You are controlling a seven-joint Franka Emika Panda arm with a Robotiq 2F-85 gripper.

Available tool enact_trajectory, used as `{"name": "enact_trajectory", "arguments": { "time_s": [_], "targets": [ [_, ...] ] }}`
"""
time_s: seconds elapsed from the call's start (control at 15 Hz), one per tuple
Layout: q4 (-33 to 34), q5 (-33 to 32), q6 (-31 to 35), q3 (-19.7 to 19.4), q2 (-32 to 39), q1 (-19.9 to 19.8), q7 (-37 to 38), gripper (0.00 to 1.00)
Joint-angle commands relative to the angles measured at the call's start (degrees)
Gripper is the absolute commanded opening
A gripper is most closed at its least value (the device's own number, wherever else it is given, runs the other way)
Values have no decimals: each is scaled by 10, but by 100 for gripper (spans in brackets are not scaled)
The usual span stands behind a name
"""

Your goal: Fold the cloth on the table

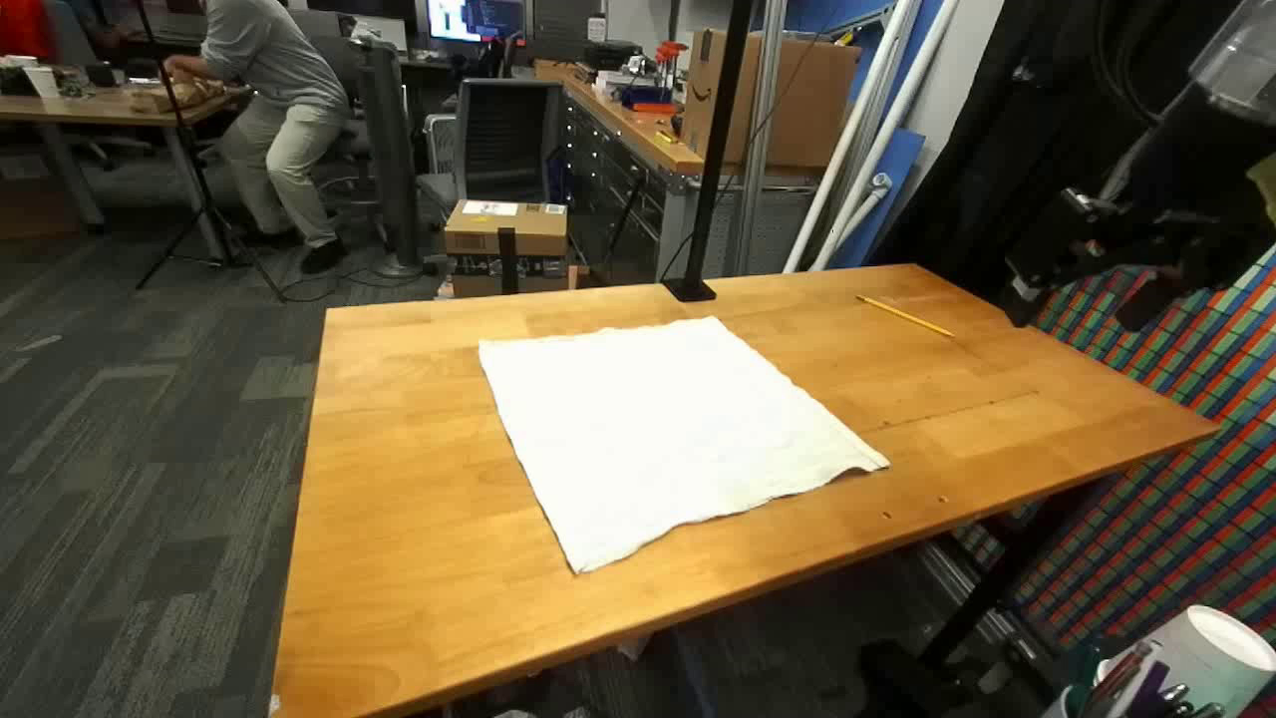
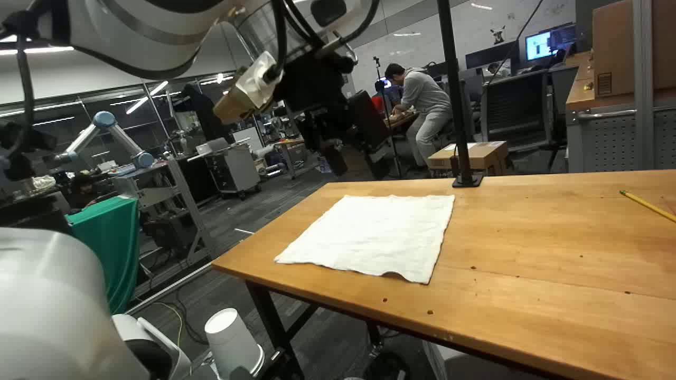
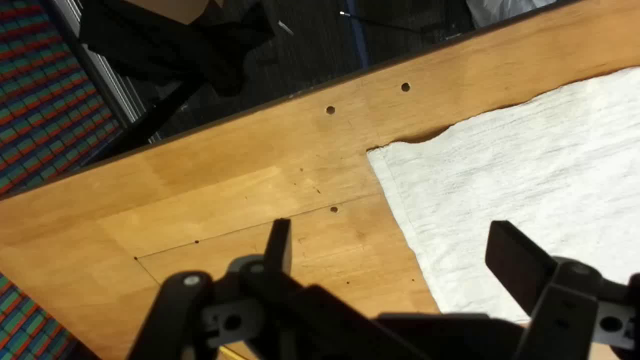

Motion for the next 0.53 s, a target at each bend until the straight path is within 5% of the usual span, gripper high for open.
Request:
{"name": "enact_trajectory", "arguments": {
  "time_s": [0.0, 0.47],
  "targets": [
    [-2, 0, -6, 0, 1, 0, 0, 100],
    [-7, 0, -8, 0, 8, 0, 0, 100]
  ]
}}
